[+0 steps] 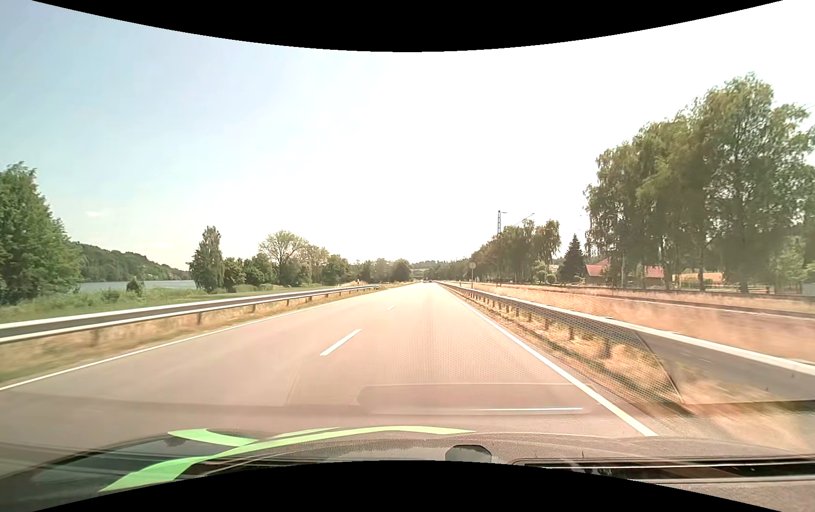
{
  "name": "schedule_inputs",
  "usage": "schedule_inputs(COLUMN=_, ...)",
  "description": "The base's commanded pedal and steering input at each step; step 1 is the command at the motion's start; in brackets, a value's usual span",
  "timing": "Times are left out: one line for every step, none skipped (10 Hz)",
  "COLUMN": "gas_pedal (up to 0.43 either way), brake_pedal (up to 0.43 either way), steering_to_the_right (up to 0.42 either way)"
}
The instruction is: Follow the waypoints while adhering to traffic rules and regulations
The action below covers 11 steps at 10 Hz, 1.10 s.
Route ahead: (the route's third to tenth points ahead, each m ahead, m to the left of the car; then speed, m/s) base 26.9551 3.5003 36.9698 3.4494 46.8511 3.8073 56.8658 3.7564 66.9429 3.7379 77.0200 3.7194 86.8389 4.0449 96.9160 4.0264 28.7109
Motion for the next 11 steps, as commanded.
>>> schedule_inputs(gas_pedal=0.209, brake_pedal=0.0, steering_to_the_right=-0.001)
schedule_inputs(gas_pedal=0.209, brake_pedal=0.0, steering_to_the_right=-0.001)
schedule_inputs(gas_pedal=0.22, brake_pedal=0.0, steering_to_the_right=-0.001)
schedule_inputs(gas_pedal=0.228, brake_pedal=0.0, steering_to_the_right=-0.001)
schedule_inputs(gas_pedal=0.24, brake_pedal=0.0, steering_to_the_right=-0.001)
schedule_inputs(gas_pedal=0.248, brake_pedal=0.0, steering_to_the_right=-0.001)
schedule_inputs(gas_pedal=0.268, brake_pedal=0.0, steering_to_the_right=-0.001)
schedule_inputs(gas_pedal=0.28, brake_pedal=0.0, steering_to_the_right=-0.001)
schedule_inputs(gas_pedal=0.287, brake_pedal=0.0, steering_to_the_right=-0.001)
schedule_inputs(gas_pedal=0.287, brake_pedal=0.0, steering_to_the_right=-0.001)
schedule_inputs(gas_pedal=0.299, brake_pedal=0.0, steering_to_the_right=-0.001)
